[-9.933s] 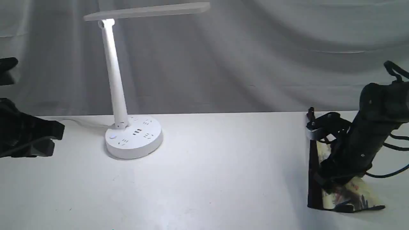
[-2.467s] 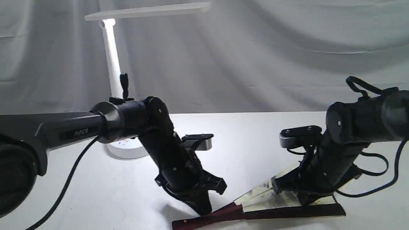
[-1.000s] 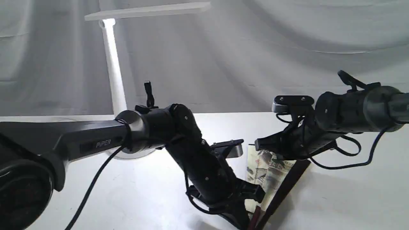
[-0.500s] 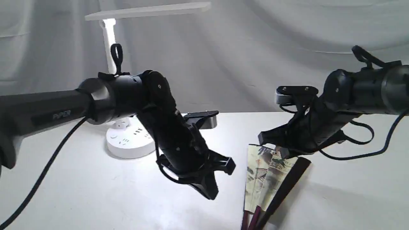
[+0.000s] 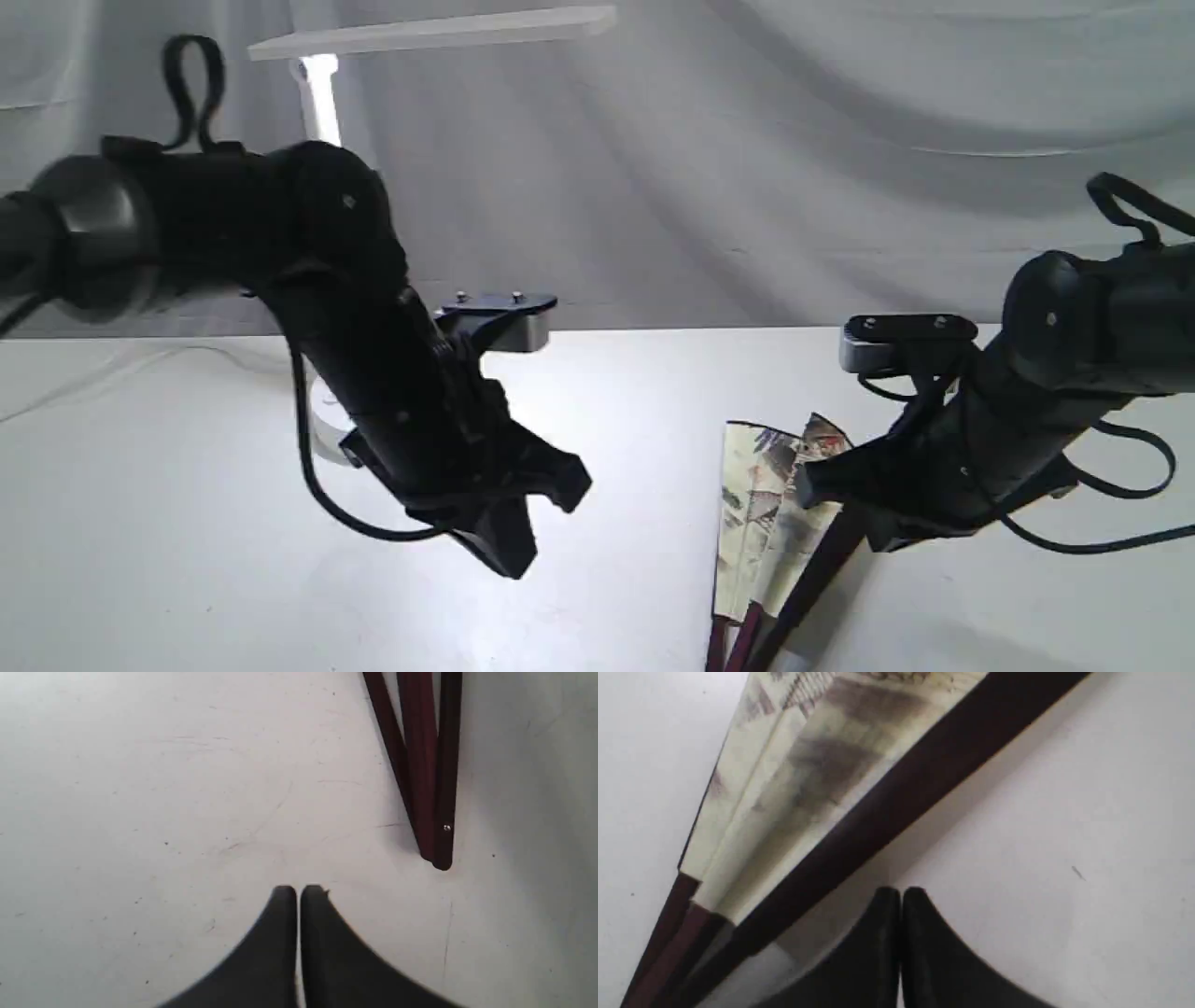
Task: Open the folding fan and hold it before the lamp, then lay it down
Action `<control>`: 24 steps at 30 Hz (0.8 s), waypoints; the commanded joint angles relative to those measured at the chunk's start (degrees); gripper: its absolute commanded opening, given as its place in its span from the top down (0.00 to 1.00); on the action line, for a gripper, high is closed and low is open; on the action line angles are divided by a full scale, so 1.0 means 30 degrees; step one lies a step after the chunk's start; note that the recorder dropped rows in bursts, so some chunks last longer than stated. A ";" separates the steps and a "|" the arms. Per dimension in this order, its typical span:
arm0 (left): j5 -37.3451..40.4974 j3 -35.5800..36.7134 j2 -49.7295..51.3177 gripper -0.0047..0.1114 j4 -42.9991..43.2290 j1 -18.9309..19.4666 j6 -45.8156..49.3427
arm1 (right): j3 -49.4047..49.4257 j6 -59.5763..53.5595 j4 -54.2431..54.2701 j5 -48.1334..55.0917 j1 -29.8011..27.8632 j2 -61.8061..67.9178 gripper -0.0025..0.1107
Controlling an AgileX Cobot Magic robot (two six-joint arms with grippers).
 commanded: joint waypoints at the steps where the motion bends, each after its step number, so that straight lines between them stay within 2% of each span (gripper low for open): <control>1: -0.1090 0.1659 -0.1632 0.96 -0.0692 0.0568 -0.0148 | 0.1064 0.0073 0.0713 -0.0262 -0.0006 -0.0902 0.98; 5: -0.1275 0.3287 -0.2681 0.96 -0.0036 0.0933 -0.0147 | 0.2252 -0.0238 0.1942 -0.0394 -0.0006 -0.1456 0.98; 11: -0.0149 0.4088 -0.3399 0.96 0.3908 0.1383 -0.2336 | 0.3808 -0.2243 0.6140 -0.1424 -0.0006 -0.1624 0.98; 16: -0.0358 0.4176 -0.3534 0.96 0.4175 0.2100 -0.2414 | 0.3903 -0.2243 0.7265 -0.1597 -0.0006 -0.1624 0.98; 20: -0.1469 0.4176 -0.3498 0.96 0.4048 0.2139 -0.2260 | 0.3903 -0.2243 0.8590 -0.2123 -0.0006 -0.1450 0.86; 24: -0.1865 0.4176 -0.3498 0.96 0.3334 0.2139 -0.1993 | 0.3903 -0.2321 1.0422 -0.2694 -0.0006 -0.0844 0.63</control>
